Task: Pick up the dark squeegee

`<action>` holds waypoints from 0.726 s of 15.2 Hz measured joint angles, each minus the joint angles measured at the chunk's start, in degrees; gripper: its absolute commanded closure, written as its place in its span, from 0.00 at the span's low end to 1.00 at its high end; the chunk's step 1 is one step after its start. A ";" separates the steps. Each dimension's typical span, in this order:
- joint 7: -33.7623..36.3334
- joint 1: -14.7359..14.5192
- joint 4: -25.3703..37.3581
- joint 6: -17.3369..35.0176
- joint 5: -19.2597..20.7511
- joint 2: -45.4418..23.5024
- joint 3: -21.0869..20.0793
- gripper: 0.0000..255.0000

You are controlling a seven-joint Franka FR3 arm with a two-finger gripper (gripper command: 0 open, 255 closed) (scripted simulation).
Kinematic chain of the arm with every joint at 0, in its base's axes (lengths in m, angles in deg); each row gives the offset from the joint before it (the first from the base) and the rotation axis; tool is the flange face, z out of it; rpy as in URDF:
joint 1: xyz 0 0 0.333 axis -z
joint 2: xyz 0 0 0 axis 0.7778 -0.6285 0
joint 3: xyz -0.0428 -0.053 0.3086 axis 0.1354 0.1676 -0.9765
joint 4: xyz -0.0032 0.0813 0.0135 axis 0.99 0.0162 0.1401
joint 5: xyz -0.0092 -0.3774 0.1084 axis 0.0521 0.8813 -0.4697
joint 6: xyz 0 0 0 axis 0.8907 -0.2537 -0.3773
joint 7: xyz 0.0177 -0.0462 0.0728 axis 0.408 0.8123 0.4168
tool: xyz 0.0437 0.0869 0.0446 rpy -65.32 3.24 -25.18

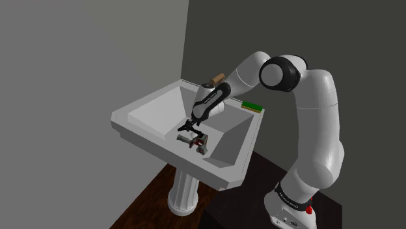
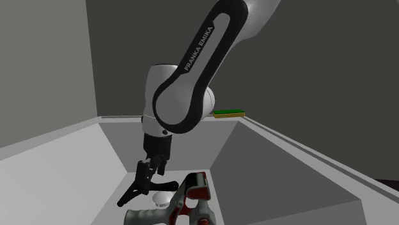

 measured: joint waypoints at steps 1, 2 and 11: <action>0.03 -0.01 0.20 0.78 -0.02 -0.99 -0.03 0.00; -0.02 0.04 0.32 1.05 -0.04 -1.41 -0.06 0.00; -0.11 0.15 0.33 1.52 -0.07 -1.86 -0.08 1.00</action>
